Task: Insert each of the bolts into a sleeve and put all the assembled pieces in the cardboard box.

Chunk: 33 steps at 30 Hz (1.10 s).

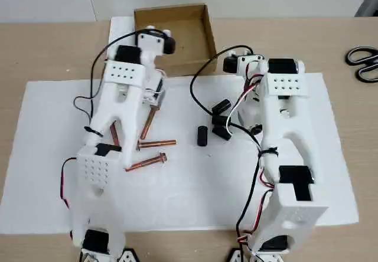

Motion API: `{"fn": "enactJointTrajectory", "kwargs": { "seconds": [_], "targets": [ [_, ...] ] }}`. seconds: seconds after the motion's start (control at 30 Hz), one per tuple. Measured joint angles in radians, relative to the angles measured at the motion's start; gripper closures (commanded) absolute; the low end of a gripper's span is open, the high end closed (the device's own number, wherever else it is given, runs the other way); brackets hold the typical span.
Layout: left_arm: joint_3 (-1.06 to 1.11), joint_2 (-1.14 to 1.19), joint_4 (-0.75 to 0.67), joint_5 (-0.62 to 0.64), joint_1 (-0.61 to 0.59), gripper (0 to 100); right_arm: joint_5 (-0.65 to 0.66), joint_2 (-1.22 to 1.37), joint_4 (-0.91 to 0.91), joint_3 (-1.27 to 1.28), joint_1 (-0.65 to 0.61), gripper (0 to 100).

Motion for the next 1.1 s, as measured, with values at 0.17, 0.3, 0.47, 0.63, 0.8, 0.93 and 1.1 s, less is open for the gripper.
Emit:
{"fn": "enactJointTrajectory", "kwargs": {
  "seconds": [0.17, 0.3, 0.47, 0.63, 0.8, 0.93, 1.1],
  "targets": [
    [-0.012, 0.000, 0.005, 0.015, 0.034, 89, 0.000, -0.061, -0.043, 0.103, 0.000, 99.0],
    [-0.008, 0.000, 0.005, 0.020, 0.021, 89, 0.000, -0.103, -0.066, 0.160, 0.000, 99.0],
    [0.043, 0.000, 0.005, 0.021, 0.011, 89, 0.000, -0.135, -0.097, 0.198, 0.000, 99.0],
    [0.043, 0.000, 0.005, 0.021, 0.011, 89, 0.000, -0.137, -0.097, 0.204, 0.000, 99.0],
    [0.052, 0.011, 0.005, 0.021, 0.011, 89, 0.000, -0.137, -0.098, 0.204, 0.000, 99.0],
    [0.052, 0.069, 0.003, 0.025, 0.011, 89, 0.000, -0.137, -0.098, 0.204, 0.000, 99.0],
    [0.044, 0.087, 0.003, 0.021, 0.011, 89, 0.000, -0.137, -0.098, 0.204, 0.000, 99.0]
  ]
}}
